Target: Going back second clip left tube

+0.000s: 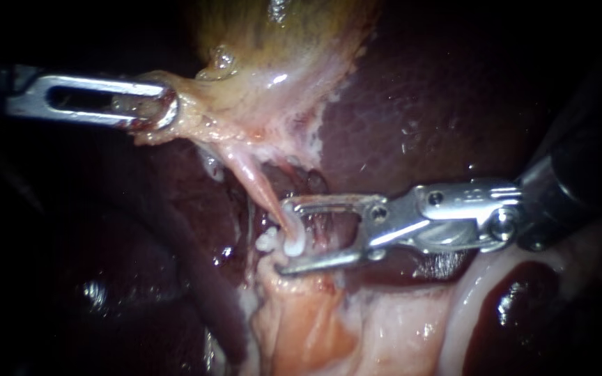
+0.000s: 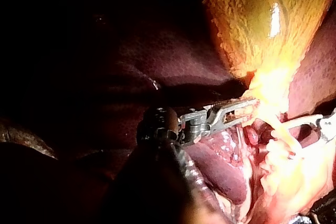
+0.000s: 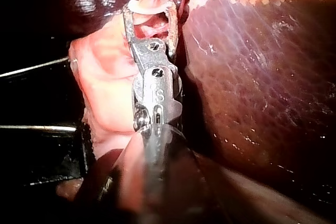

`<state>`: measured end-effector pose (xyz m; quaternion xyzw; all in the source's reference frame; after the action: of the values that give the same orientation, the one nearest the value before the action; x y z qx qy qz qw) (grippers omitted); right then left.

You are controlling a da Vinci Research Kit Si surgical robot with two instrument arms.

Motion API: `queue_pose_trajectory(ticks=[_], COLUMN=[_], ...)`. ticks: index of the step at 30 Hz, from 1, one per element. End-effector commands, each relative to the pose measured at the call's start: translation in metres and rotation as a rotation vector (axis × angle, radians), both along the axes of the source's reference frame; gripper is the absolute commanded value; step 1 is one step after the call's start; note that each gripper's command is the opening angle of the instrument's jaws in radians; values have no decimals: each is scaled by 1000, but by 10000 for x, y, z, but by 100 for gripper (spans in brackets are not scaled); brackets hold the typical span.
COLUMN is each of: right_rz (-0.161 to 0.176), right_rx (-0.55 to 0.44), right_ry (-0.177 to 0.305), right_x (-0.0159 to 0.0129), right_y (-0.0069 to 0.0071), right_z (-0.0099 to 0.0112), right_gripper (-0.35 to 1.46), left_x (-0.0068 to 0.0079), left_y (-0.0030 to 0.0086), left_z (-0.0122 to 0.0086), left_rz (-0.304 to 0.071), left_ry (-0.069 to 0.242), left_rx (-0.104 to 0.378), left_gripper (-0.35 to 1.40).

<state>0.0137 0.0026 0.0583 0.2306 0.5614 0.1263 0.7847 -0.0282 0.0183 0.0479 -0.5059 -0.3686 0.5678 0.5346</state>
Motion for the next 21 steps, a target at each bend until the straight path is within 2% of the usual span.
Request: queue_pose_trajectory(ticks=[1, 9, 21], right_rz=[-4, -1, -12], right_rx=[-6, -20, -41], right_ry=[3, 3, 10], right_x=[-6, -44, -49], right_y=[1, 7, 6], right_z=[-2, -12, -14], right_gripper=[50, 50, 50], left_x=[0, 1, 1], left_y=[0, 0, -1], left_z=[0, 0, 0], left_rz=[0, -3, -4], left_ry=[-1, 2, 2], left_rx=[0, -1, -1], left_gripper=[-35, -35, -35])
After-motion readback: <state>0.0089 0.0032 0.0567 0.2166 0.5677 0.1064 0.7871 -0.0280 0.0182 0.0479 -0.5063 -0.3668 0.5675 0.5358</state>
